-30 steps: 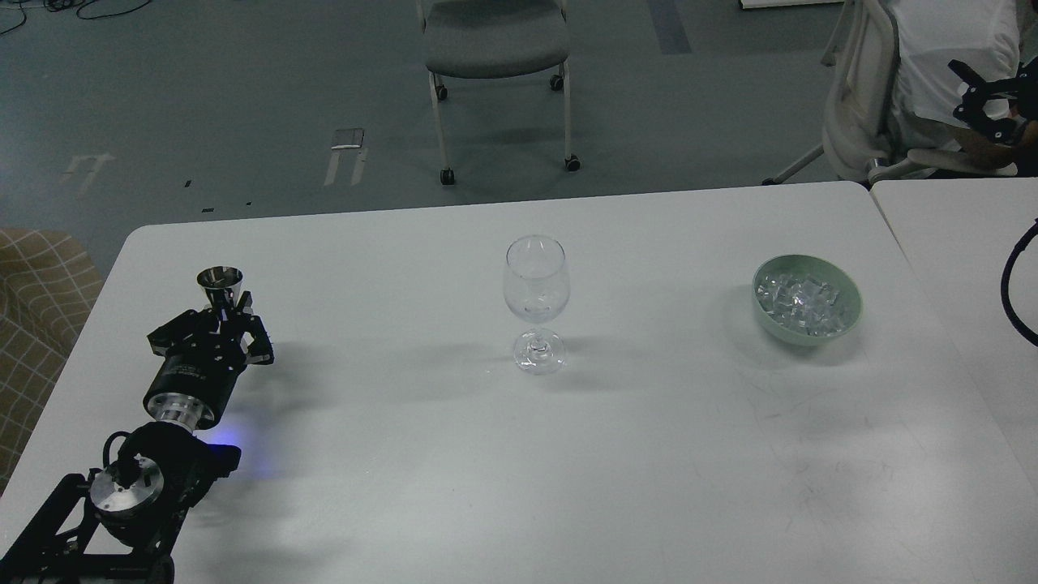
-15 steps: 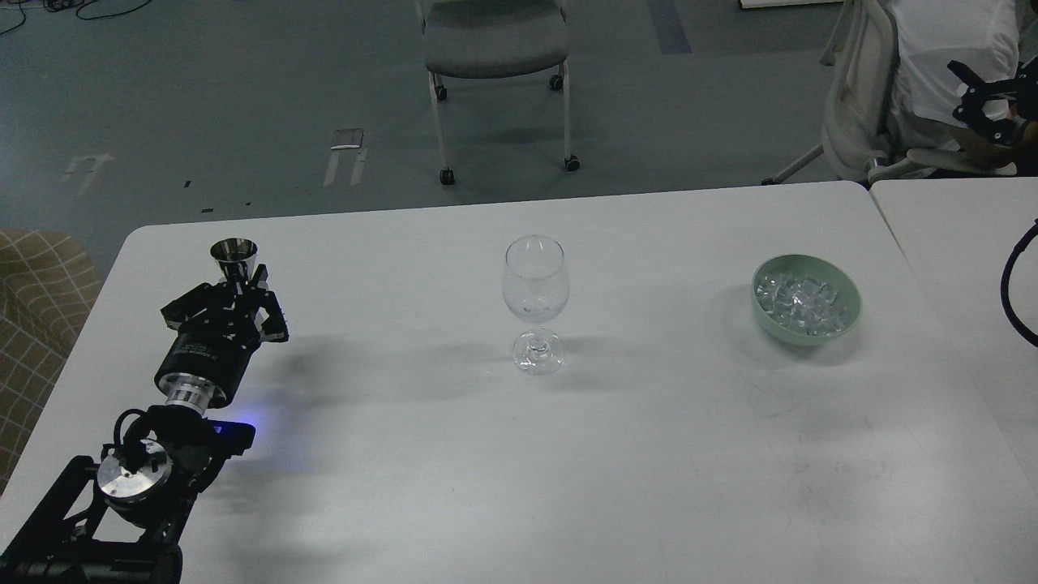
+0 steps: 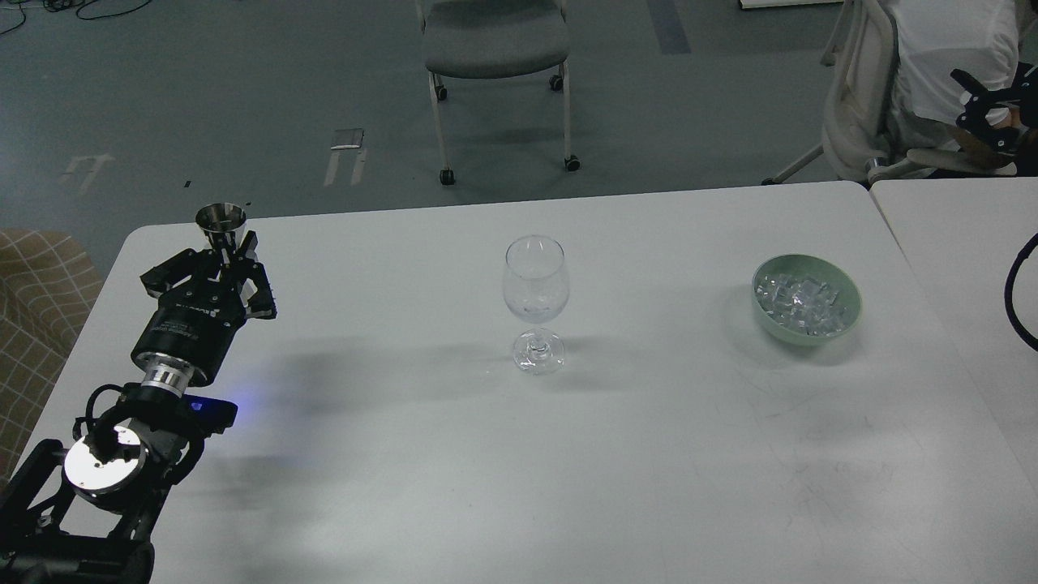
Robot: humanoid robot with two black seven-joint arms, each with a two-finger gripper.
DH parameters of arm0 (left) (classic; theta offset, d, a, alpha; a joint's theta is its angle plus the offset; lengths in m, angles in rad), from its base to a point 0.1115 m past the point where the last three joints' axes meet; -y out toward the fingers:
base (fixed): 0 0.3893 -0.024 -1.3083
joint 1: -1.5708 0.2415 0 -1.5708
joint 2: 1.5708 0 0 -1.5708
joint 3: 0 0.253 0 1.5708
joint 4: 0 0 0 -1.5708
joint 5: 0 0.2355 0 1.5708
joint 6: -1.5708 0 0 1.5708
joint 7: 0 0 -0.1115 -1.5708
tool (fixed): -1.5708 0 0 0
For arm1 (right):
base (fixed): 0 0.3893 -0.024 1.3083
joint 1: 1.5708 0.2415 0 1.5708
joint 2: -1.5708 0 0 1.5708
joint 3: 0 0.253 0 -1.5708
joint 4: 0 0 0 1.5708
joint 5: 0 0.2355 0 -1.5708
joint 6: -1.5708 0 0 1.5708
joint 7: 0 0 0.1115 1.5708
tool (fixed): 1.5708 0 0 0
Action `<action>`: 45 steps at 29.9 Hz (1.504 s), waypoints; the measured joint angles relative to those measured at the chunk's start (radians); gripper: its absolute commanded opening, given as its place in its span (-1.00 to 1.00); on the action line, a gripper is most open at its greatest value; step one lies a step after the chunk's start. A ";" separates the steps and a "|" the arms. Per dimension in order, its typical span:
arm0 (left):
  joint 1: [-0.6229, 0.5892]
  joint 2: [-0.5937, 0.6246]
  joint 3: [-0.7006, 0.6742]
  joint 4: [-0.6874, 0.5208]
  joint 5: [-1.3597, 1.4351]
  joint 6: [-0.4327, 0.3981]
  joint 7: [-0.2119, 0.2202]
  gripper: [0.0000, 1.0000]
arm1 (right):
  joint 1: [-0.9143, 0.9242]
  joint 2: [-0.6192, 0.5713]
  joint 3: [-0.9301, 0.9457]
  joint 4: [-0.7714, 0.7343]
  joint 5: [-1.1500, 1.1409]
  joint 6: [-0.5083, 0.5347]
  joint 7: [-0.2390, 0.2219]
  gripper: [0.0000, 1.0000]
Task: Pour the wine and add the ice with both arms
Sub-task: 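Lift the jigger cup with the left gripper and raise it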
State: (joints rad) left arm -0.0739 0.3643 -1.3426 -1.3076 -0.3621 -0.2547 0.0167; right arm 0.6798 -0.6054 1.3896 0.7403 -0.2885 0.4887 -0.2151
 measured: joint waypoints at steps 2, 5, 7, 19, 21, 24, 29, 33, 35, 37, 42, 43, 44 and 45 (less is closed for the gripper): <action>-0.001 -0.003 0.000 -0.005 0.000 -0.005 -0.002 -0.91 | 0.003 0.000 -0.001 0.001 0.000 0.000 -0.001 1.00; 0.000 -0.004 0.002 -0.009 0.002 -0.033 -0.003 -0.92 | 0.004 0.000 -0.002 0.002 0.000 0.000 -0.003 1.00; 0.001 -0.002 0.003 -0.010 0.003 -0.048 -0.004 -0.93 | 0.004 0.000 -0.003 0.002 0.000 0.000 -0.004 1.00; 0.000 -0.001 0.003 -0.013 0.001 -0.053 0.005 -0.95 | -0.015 -0.041 -0.005 0.050 -0.001 -0.010 -0.004 1.00; -0.001 -0.003 0.004 -0.013 0.001 -0.054 0.007 -0.96 | -0.018 -0.046 -0.005 0.052 -0.001 -0.010 -0.004 1.00; -0.006 -0.009 0.005 -0.013 0.002 -0.055 0.010 -0.96 | -0.026 -0.047 -0.005 0.052 -0.001 -0.009 -0.004 1.00; -0.006 -0.004 0.013 -0.037 0.004 -0.056 0.012 -0.96 | -0.037 -0.048 -0.006 0.050 0.000 -0.009 -0.004 1.00; 0.001 0.003 0.054 -0.082 0.004 -0.049 0.012 -0.97 | -0.040 -0.040 -0.007 0.047 0.000 -0.009 -0.004 1.00; 0.006 0.003 0.067 -0.092 0.005 -0.046 0.012 -0.97 | -0.042 -0.036 -0.007 0.047 0.000 -0.009 -0.002 1.00; 0.008 0.003 0.075 -0.095 0.006 -0.044 0.012 -0.97 | -0.044 -0.032 -0.006 0.047 0.000 -0.009 -0.001 1.00; 0.009 0.016 0.100 -0.107 0.006 -0.022 0.012 -0.97 | -0.052 -0.026 -0.001 0.047 0.000 -0.010 0.001 1.00; 0.009 0.024 0.113 -0.112 0.006 -0.018 0.013 -0.97 | -0.054 -0.025 -0.001 0.047 0.000 -0.010 0.001 1.00; 0.009 0.033 0.125 -0.115 0.006 -0.016 0.013 -0.97 | -0.056 -0.025 0.000 0.047 0.000 -0.010 0.001 1.00; 0.009 0.040 0.139 -0.118 0.006 -0.013 0.014 -0.97 | -0.059 -0.024 0.000 0.047 0.000 -0.010 0.002 1.00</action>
State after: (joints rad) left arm -0.0652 0.4038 -1.2039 -1.4254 -0.3558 -0.2682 0.0306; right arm 0.6212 -0.6296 1.3896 0.7870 -0.2883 0.4787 -0.2136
